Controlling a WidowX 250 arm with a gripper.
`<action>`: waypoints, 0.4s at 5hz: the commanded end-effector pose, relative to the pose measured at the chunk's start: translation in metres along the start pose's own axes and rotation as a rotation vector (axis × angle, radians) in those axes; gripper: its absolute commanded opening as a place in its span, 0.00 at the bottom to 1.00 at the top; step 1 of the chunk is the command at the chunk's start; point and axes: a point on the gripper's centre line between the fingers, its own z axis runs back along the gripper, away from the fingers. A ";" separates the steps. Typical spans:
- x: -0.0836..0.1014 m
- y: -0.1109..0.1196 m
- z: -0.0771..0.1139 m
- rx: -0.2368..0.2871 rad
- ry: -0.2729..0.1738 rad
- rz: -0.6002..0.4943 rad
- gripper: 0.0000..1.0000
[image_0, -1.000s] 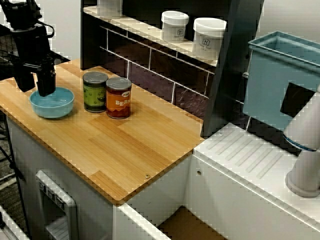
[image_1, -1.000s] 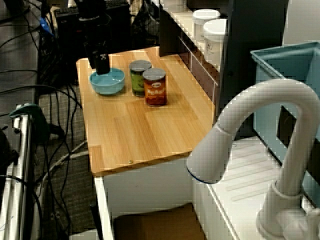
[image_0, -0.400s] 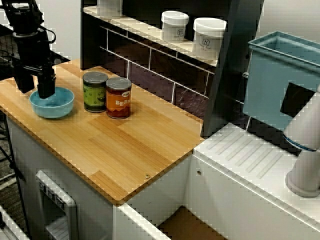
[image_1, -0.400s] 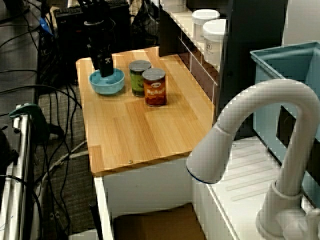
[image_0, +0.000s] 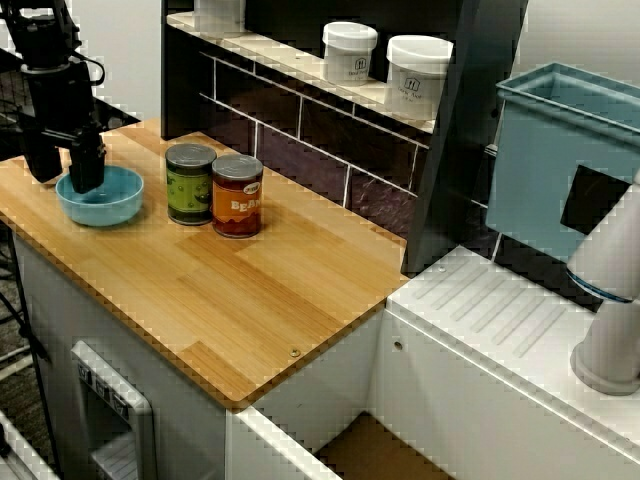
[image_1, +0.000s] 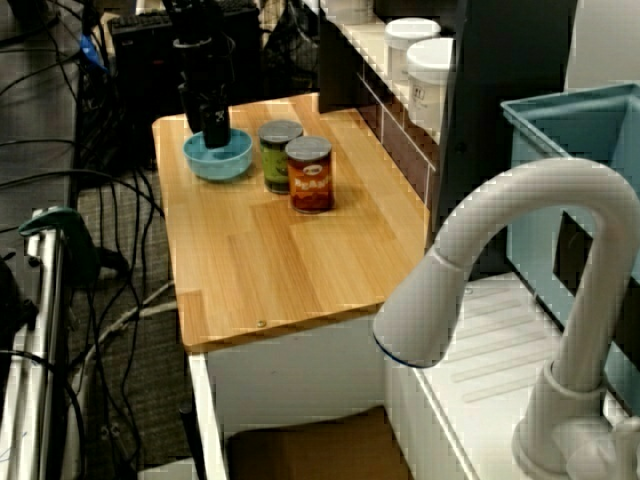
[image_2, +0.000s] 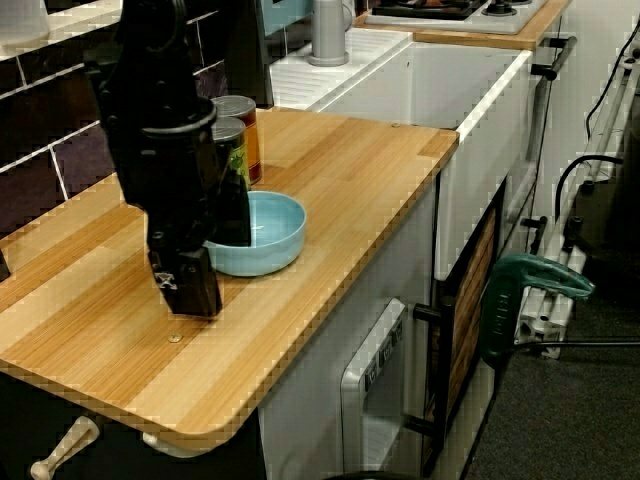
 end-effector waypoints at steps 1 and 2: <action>0.016 0.009 0.019 0.029 -0.038 -0.003 1.00; 0.021 0.012 0.021 0.045 -0.043 -0.012 1.00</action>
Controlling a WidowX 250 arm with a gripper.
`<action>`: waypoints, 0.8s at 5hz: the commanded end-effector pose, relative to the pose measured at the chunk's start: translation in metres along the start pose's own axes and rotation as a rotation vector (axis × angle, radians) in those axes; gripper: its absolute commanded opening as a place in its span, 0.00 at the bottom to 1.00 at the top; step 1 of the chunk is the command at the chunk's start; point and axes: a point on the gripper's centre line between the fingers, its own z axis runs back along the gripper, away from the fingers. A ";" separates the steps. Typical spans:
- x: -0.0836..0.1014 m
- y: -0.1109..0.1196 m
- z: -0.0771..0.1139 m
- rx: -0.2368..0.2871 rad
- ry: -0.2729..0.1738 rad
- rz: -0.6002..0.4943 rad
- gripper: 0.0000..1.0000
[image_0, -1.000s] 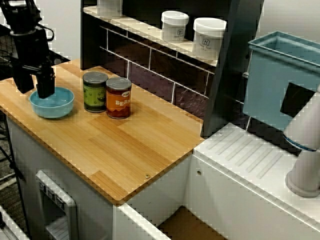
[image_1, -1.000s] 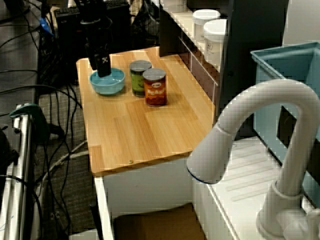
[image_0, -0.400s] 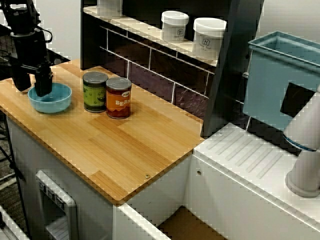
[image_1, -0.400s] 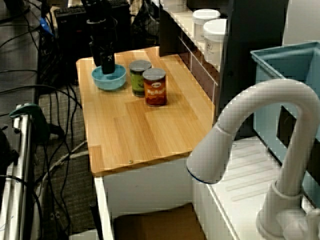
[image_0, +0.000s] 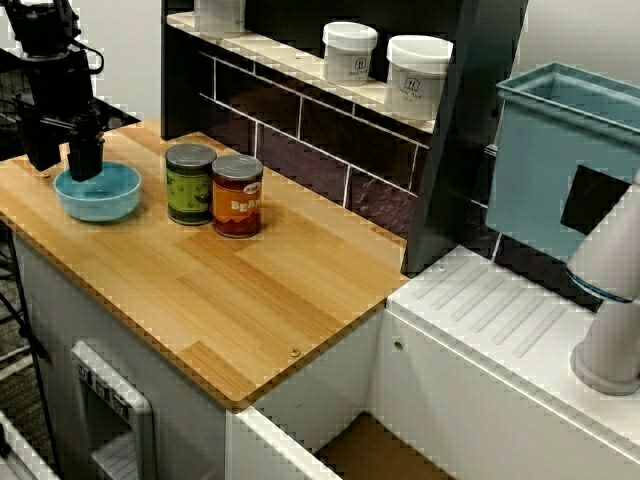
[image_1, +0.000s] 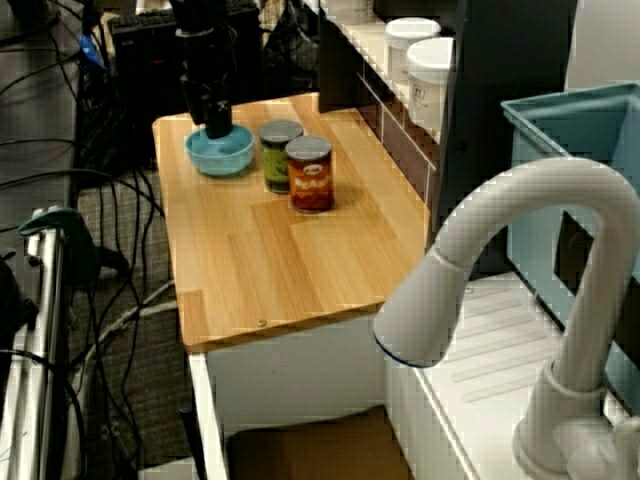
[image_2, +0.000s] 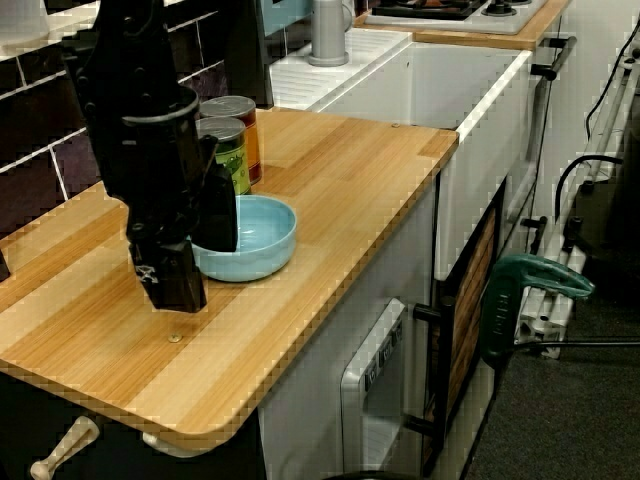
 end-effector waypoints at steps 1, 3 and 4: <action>0.019 0.008 0.013 0.064 -0.042 -0.041 1.00; 0.012 -0.008 0.025 0.118 -0.071 -0.264 1.00; 0.006 -0.014 0.040 0.125 -0.074 -0.375 1.00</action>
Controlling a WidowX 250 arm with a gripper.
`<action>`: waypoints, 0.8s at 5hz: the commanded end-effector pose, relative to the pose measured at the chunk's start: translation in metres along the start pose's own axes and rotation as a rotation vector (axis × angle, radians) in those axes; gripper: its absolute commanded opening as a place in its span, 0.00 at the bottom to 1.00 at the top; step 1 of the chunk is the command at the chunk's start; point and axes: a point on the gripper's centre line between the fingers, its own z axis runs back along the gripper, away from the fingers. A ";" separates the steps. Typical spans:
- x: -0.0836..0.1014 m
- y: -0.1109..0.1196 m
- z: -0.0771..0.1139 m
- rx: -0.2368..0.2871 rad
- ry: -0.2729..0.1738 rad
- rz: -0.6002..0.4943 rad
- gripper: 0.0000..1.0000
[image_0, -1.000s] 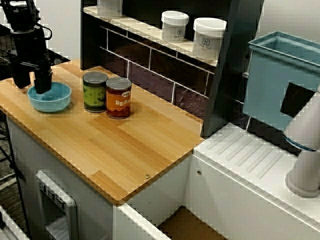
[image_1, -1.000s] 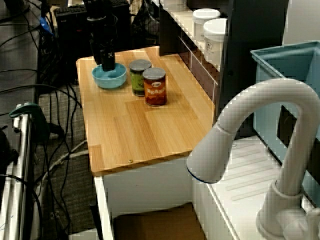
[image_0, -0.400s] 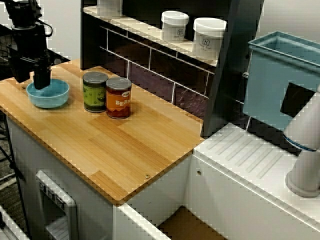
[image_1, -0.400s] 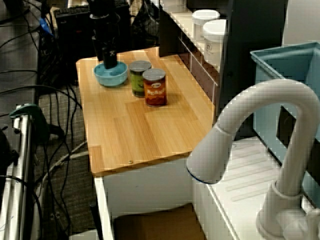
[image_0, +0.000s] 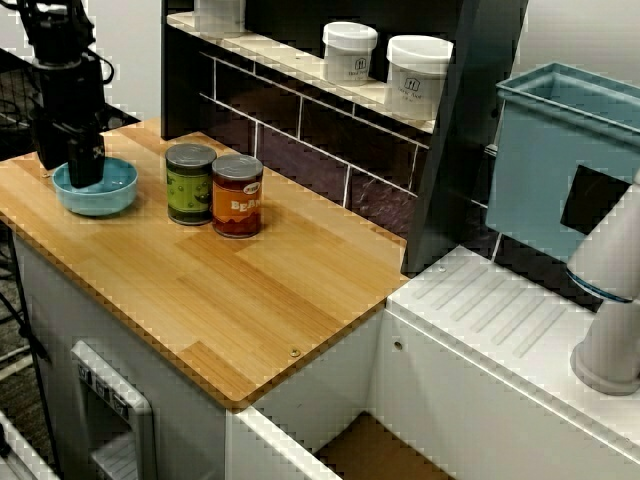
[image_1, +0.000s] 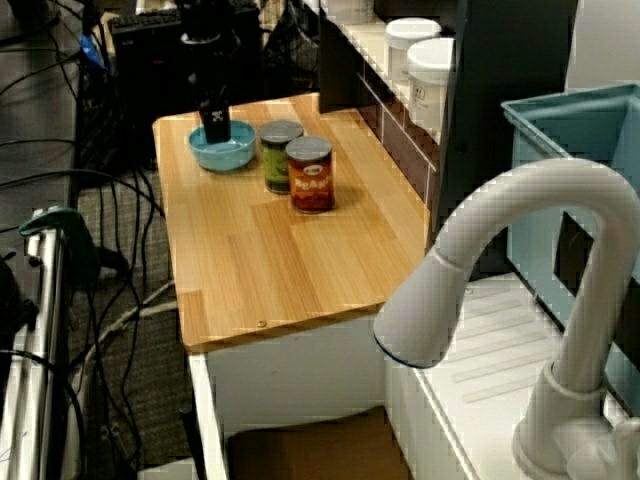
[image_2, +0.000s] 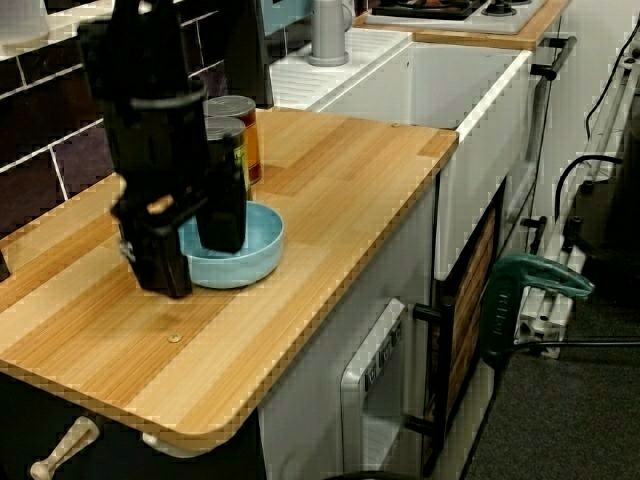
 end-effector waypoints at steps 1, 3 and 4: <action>0.009 -0.007 0.050 0.045 -0.053 -0.331 1.00; 0.028 -0.016 0.053 -0.007 -0.022 -0.754 1.00; 0.031 -0.030 0.056 -0.051 -0.062 -0.968 1.00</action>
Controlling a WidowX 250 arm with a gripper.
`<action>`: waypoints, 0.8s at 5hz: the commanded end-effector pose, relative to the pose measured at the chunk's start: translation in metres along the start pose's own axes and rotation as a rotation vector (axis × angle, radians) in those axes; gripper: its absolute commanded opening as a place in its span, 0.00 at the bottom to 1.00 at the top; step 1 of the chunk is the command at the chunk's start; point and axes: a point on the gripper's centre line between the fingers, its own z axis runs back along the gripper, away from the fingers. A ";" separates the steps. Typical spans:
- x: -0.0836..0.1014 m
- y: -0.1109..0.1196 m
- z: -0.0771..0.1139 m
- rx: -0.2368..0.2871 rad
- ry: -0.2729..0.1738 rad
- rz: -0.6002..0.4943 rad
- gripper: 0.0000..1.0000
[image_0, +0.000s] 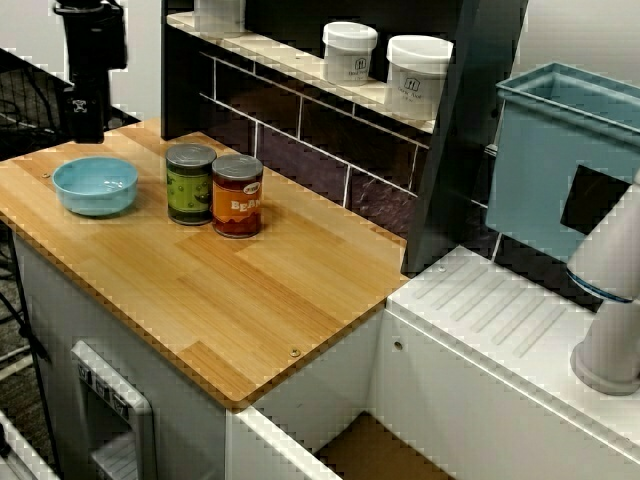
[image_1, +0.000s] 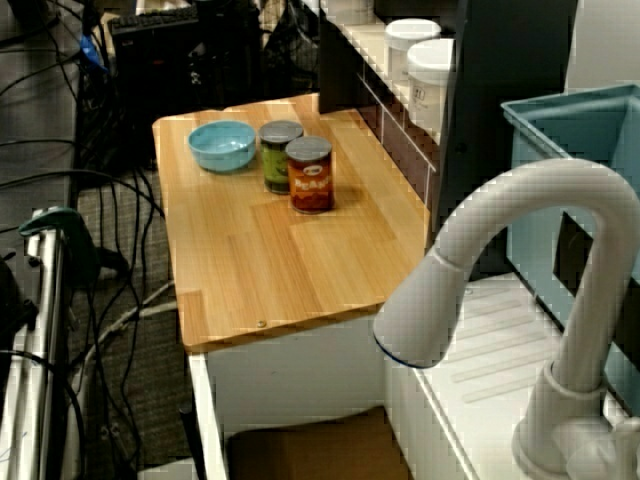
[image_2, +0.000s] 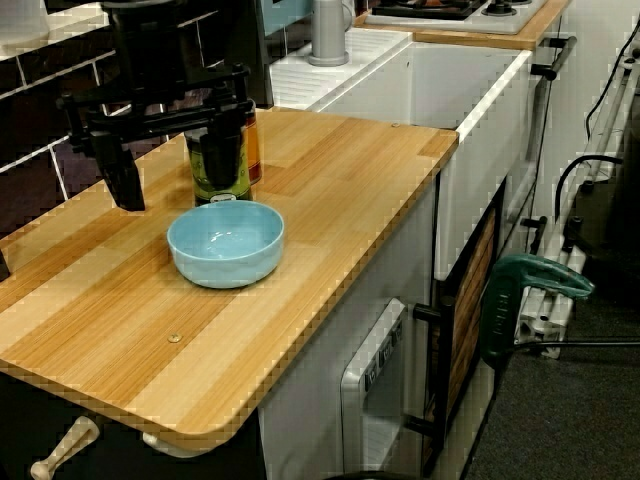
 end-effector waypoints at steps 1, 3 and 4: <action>0.021 -0.010 0.014 0.054 -0.063 -0.333 1.00; 0.032 -0.014 0.003 0.030 -0.102 -0.399 1.00; 0.042 -0.011 -0.001 0.035 -0.094 -0.381 1.00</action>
